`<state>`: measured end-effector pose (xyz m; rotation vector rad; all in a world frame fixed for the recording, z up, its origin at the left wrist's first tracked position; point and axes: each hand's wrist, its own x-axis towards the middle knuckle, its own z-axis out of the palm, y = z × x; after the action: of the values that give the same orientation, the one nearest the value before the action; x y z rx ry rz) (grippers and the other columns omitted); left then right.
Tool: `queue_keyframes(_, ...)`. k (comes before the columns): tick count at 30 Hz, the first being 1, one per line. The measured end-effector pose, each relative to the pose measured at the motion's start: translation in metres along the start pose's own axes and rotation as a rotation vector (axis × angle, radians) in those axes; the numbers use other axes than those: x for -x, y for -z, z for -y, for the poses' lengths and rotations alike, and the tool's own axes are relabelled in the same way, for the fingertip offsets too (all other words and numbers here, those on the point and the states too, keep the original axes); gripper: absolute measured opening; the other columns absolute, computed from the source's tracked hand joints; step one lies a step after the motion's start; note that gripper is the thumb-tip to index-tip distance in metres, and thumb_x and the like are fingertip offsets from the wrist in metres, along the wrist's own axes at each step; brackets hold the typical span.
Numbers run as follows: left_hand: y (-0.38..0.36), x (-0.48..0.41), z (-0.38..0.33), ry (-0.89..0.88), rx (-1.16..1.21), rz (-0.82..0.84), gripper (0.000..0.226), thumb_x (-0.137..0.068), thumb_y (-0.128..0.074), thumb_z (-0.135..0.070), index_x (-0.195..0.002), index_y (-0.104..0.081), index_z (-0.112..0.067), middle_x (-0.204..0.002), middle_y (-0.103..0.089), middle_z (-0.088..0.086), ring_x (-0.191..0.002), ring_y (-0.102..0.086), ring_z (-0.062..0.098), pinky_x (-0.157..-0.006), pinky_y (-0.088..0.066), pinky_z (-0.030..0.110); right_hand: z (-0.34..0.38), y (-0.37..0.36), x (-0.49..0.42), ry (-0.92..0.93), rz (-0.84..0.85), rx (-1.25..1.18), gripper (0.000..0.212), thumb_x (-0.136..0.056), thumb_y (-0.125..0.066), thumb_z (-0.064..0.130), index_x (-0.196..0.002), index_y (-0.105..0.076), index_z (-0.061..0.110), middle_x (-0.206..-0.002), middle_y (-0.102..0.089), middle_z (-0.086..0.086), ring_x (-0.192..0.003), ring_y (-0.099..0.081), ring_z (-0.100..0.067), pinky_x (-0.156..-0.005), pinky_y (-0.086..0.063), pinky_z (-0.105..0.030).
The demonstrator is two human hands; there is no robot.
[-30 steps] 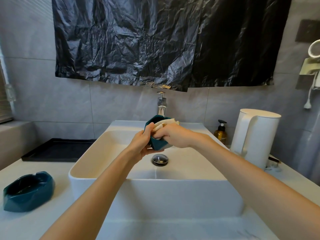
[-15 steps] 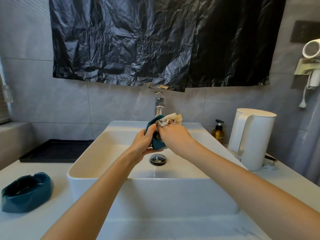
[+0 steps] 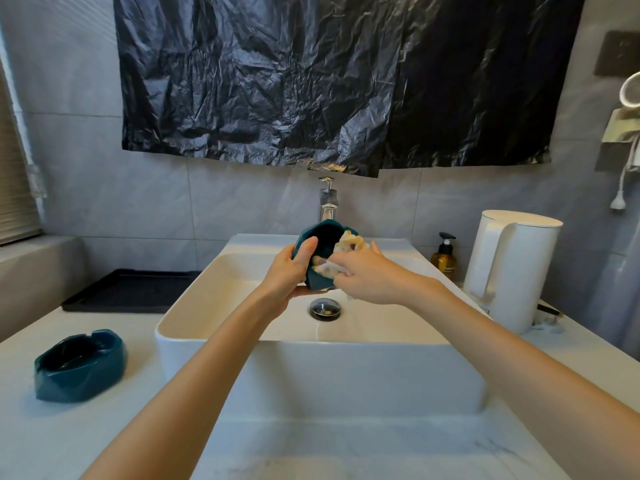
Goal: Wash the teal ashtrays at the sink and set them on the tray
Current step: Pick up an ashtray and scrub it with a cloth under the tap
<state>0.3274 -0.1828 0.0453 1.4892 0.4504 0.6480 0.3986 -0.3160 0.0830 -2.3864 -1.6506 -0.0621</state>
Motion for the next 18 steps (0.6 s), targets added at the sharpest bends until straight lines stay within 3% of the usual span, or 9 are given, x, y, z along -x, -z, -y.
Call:
queue_keyframes(2, 0.009, 0.017, -0.009, 0.009, 0.006, -0.016, 0.037, -0.095, -0.047, -0.044, -0.113, -0.056, -0.014, -0.106, -0.067, 0.008, -0.092, -0.067, 0.022, -0.063, -0.059, 0.033, 0.008, -0.005, 0.01, 0.077, -0.03, -0.185, 0.016, -0.09, -0.047, 0.02, -0.1, -0.055, 0.01, -0.089, -0.053, -0.004, -0.093, -0.05, -0.024, -0.082, -0.04, -0.042)
queue_keyframes(4, 0.023, 0.037, -0.018, 0.006, 0.008, -0.017, 0.038, -0.095, -0.045, -0.047, -0.11, -0.06, -0.015, -0.104, -0.07, 0.008, -0.094, -0.068, 0.023, -0.064, -0.059, 0.034, 0.021, -0.008, 0.018, 0.203, -0.09, -0.167, 0.02, -0.086, -0.058, 0.028, -0.1, -0.055, 0.013, -0.091, -0.056, 0.0, -0.086, -0.052, -0.02, -0.072, -0.045, -0.04)
queue_keyframes(7, 0.048, 0.075, -0.028, 0.009, 0.011, -0.03, 0.04, -0.092, -0.048, -0.051, -0.109, -0.064, -0.019, -0.1, -0.074, 0.006, -0.092, -0.071, 0.023, -0.072, -0.059, 0.041, 0.047, -0.011, 0.029, 0.325, -0.203, -0.114, 0.022, -0.085, -0.064, 0.037, -0.097, -0.054, 0.021, -0.09, -0.057, 0.007, -0.083, -0.052, -0.017, -0.071, -0.047, -0.041)
queue_keyframes(11, 0.079, 0.13, -0.027, 0.044, -0.031, -0.108, 0.044, -0.09, -0.051, -0.052, -0.109, -0.066, -0.015, -0.1, -0.074, 0.007, -0.092, -0.07, 0.025, -0.075, -0.059, 0.045, 0.088, -0.028, 0.049, 0.437, -0.19, -0.132, 0.022, -0.087, -0.062, 0.039, -0.098, -0.052, 0.023, -0.095, -0.06, 0.006, -0.088, -0.054, -0.022, -0.073, -0.047, -0.045)
queue_keyframes(14, 0.105, 0.168, -0.016, 0.075, -0.118, -0.179, 0.042, -0.09, -0.053, -0.049, -0.105, -0.067, -0.012, -0.096, -0.074, 0.009, -0.089, -0.071, 0.024, -0.078, -0.058, 0.042, 0.117, -0.05, 0.067, 0.521, -0.167, -0.154, 0.023, -0.089, -0.061, 0.038, -0.103, -0.053, 0.023, -0.1, -0.062, 0.005, -0.092, -0.055, -0.024, -0.073, -0.048, -0.044)
queue_keyframes(18, 0.134, 0.212, 0.007, 0.107, -0.259, -0.242, 0.028, -0.091, -0.051, -0.048, -0.101, -0.063, -0.025, -0.093, -0.073, 0.0, -0.09, -0.069, 0.017, -0.081, -0.057, 0.035, 0.148, -0.082, 0.082, 0.635, -0.1, -0.173, 0.026, -0.09, -0.058, 0.039, -0.107, -0.054, 0.02, -0.103, -0.063, 0.004, -0.095, -0.056, -0.025, -0.073, -0.048, -0.044)
